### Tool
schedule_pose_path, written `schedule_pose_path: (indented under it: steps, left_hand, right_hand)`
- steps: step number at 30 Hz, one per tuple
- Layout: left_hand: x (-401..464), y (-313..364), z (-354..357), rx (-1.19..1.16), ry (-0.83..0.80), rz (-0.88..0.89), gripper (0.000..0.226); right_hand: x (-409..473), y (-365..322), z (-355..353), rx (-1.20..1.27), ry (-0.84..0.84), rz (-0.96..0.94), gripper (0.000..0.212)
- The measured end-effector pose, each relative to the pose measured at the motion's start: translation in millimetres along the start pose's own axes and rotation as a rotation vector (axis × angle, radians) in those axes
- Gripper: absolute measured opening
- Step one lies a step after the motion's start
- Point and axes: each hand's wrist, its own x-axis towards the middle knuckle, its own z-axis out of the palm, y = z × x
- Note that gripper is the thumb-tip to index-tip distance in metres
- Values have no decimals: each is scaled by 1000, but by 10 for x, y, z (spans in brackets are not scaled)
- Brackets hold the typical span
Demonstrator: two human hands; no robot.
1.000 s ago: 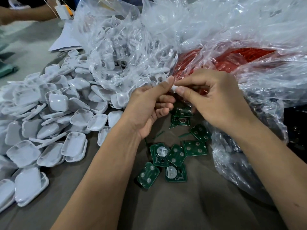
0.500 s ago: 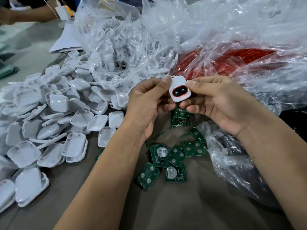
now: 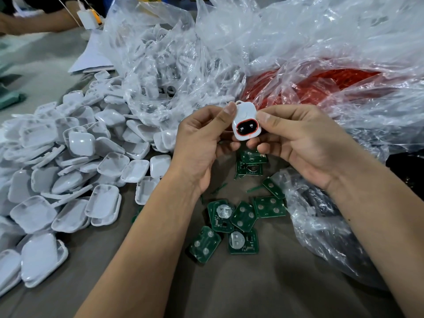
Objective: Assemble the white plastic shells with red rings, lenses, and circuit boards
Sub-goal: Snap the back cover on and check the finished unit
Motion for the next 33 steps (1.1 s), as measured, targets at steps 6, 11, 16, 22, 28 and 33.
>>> schedule_pose_path:
  steps: [6, 11, 16, 22, 28, 33]
  left_hand:
    - [14, 13, -3, 22, -3, 29, 22]
    - [4, -4, -11, -21, 1, -1, 26]
    - [6, -9, 40, -137, 51, -85, 17]
    - [-10, -8, 80, -250, 28, -134, 31]
    - [-23, -7, 85, -288, 16, -139, 32]
    - [-24, -8, 61, -210, 19, -127, 25]
  right_hand:
    - [0, 24, 6, -13, -19, -48, 27]
    - [7, 56, 19, 7, -35, -80, 24]
    - [46, 94, 47, 86, -80, -188, 32]
    - [45, 111, 23, 76, -231, -237, 62]
    - [62, 123, 31, 55, -227, -289, 60]
    - [53, 123, 60, -55, -203, -370, 59]
